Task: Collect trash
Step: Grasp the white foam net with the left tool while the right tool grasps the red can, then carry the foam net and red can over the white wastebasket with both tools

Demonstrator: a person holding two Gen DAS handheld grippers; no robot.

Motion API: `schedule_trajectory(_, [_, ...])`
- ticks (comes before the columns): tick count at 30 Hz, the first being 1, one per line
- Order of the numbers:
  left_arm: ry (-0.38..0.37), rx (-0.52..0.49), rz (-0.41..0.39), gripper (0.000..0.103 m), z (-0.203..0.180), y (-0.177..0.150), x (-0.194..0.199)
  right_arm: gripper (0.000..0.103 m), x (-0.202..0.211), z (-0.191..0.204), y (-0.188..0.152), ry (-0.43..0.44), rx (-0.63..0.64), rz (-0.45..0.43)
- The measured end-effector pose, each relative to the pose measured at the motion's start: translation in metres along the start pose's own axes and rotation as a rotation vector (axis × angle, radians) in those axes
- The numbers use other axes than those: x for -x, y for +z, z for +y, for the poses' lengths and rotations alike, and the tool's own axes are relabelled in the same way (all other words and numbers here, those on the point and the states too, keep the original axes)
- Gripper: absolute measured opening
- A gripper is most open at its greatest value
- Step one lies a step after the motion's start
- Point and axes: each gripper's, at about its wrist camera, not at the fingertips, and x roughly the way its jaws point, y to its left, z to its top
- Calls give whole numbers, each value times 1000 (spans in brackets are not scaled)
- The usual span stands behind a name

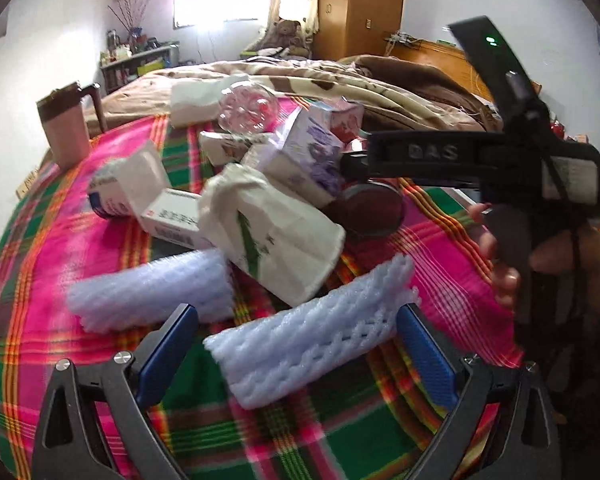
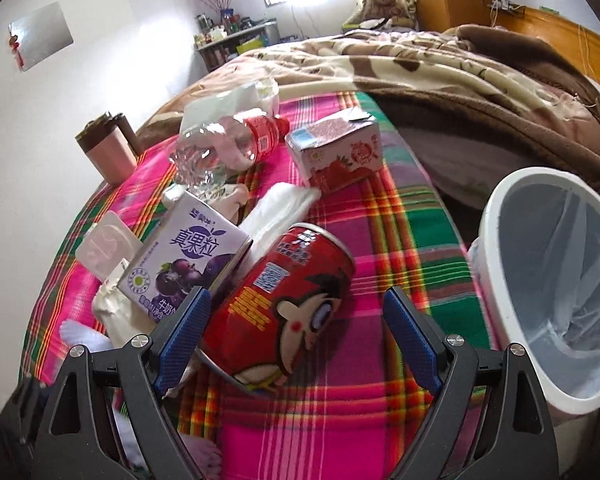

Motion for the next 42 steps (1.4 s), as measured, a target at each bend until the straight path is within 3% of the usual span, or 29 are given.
schedule_trajectory(6, [-45,-25,27,98,-12,-5,1,85,5,-1,-7,-7,17,20])
schedule_trajectory(13, [-81,-52,42,97,-22,-3,1,66,14,-9,-9,-64,75,18])
schedule_trajectory(25, [-60,-36,96,94,-14,0,-14,65,1,2,1,-70,236,8])
schedule_trajectory(29, [-63,-49,92,77,-16,0,-13,65,-5,4,-1,-85,273,17])
schedule_trajectory(31, [-67,-46,92,73,-16,0,-12,57,-2,2,-3,-77,265,16])
schedule_trajectory(34, [-77,-43,86,61,-17,1,-10,57,2,0,-5,-61,257,7])
schedule_trajectory(38, [-96,-21,77,39,-18,2,-10,57,5,-2,-8,-48,235,-8])
schedule_trajectory(42, [-98,5,70,34,-17,0,-9,56,13,-6,-11,-33,211,-35])
